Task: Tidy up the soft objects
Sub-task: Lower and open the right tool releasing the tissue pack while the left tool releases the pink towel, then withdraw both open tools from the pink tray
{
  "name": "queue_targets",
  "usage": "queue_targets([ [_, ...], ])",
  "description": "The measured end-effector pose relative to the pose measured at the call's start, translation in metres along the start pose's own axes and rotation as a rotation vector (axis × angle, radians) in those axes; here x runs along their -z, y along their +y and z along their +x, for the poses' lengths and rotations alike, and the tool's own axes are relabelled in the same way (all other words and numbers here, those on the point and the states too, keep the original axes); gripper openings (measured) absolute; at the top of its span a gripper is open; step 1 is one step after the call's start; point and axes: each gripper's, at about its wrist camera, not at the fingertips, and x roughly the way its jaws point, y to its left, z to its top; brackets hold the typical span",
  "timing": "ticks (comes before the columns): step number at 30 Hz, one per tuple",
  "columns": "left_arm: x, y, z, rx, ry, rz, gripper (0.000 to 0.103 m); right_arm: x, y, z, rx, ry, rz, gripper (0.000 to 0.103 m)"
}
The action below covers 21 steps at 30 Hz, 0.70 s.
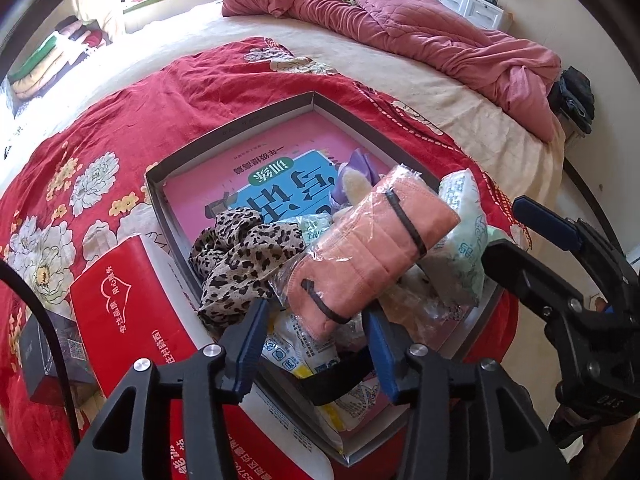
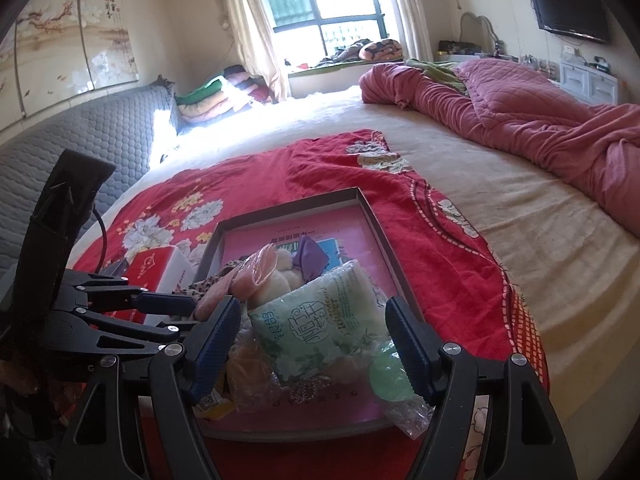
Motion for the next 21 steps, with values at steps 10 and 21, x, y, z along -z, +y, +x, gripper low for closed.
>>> queue_targets([
  [10,0.001,-0.003,-0.01,0.028,-0.02,-0.004,0.055,-0.001,-0.001,-0.004,0.04,-0.007,0.013,0.076],
  [21,0.004,-0.003,-0.03,0.1,-0.07,-0.014,0.058,-0.003,-0.016,-0.018,0.102,-0.043,0.183,0.077],
])
